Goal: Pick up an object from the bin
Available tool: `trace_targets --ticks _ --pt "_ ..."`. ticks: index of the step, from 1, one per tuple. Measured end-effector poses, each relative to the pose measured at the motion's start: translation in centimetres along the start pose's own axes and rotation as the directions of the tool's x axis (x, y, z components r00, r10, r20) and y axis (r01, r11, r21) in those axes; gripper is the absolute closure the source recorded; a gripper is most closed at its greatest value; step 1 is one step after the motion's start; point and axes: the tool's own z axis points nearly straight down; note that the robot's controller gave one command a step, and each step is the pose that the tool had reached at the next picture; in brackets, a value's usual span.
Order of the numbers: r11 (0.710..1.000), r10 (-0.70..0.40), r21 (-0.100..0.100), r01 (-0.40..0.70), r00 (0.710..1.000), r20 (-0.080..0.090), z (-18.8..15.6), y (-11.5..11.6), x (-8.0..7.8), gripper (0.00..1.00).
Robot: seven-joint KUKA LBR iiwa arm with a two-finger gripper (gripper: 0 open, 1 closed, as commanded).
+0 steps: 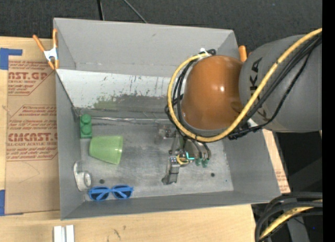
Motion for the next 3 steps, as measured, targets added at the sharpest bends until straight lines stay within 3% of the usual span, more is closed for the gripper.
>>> trace_targets --ticks 1,2,3 --pt "0.999 0.043 -0.003 -0.043 0.999 0.004 7.7 7.7 -2.7 0.0" --pt "0.983 0.184 -0.008 -0.184 0.983 0.019 12.8 11.3 -6.9 0.0" --pt "0.983 0.184 -0.003 -0.184 0.983 0.01 12.8 11.1 -6.7 1.0"
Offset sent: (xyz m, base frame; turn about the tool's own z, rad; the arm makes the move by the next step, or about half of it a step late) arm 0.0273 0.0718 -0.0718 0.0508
